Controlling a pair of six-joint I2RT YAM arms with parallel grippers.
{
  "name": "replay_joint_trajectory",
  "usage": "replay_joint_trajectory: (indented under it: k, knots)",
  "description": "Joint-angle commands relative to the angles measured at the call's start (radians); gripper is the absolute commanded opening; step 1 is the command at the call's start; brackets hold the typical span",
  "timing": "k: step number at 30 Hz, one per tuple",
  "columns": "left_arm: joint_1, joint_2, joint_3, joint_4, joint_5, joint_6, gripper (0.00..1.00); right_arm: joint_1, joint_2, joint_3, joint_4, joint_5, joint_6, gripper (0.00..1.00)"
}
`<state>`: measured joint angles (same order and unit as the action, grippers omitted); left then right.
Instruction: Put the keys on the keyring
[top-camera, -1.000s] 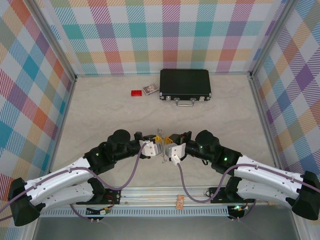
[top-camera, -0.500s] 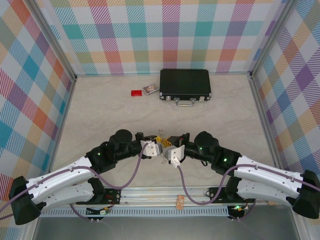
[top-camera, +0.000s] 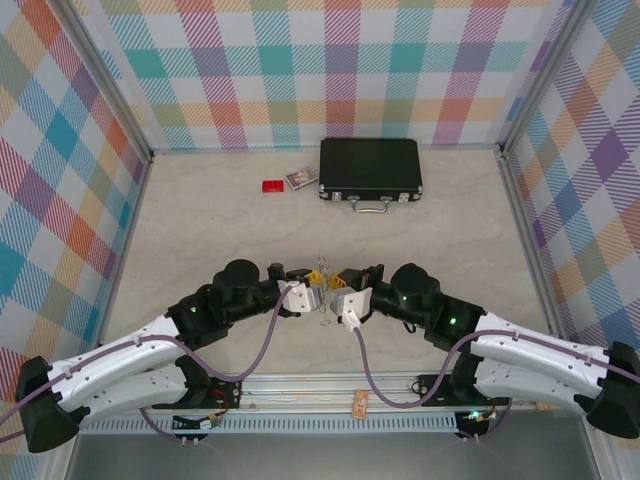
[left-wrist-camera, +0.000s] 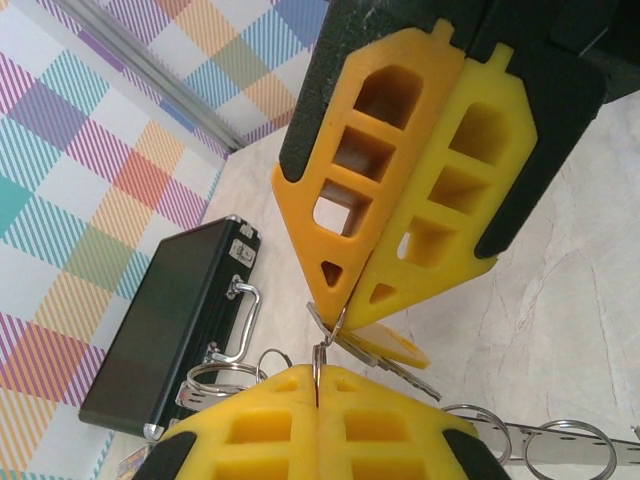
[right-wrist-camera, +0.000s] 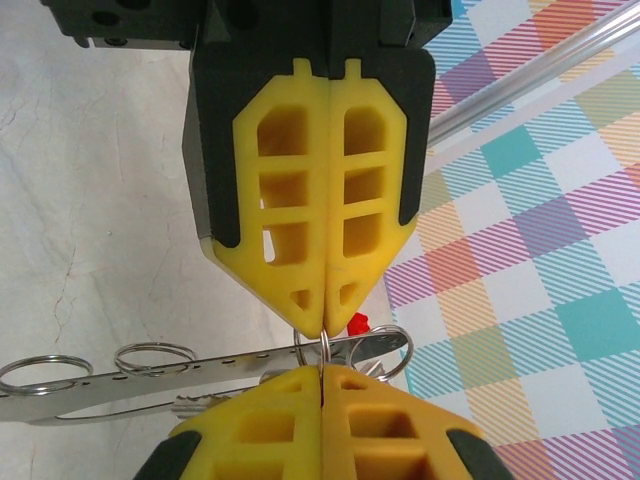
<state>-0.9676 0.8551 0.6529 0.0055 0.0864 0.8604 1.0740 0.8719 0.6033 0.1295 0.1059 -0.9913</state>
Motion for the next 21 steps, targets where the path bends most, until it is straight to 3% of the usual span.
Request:
replay_joint_trajectory:
  k: [1, 21]
  knots:
    - [-0.016, -0.017, 0.018, 0.039, 0.013, -0.001, 0.00, 0.004, -0.024, 0.002, 0.021, -0.001, 0.014, 0.00]
    - [-0.018, -0.010, 0.027, 0.031, 0.021, -0.006, 0.00, 0.005, 0.015, 0.019, 0.007, -0.041, 0.002, 0.00]
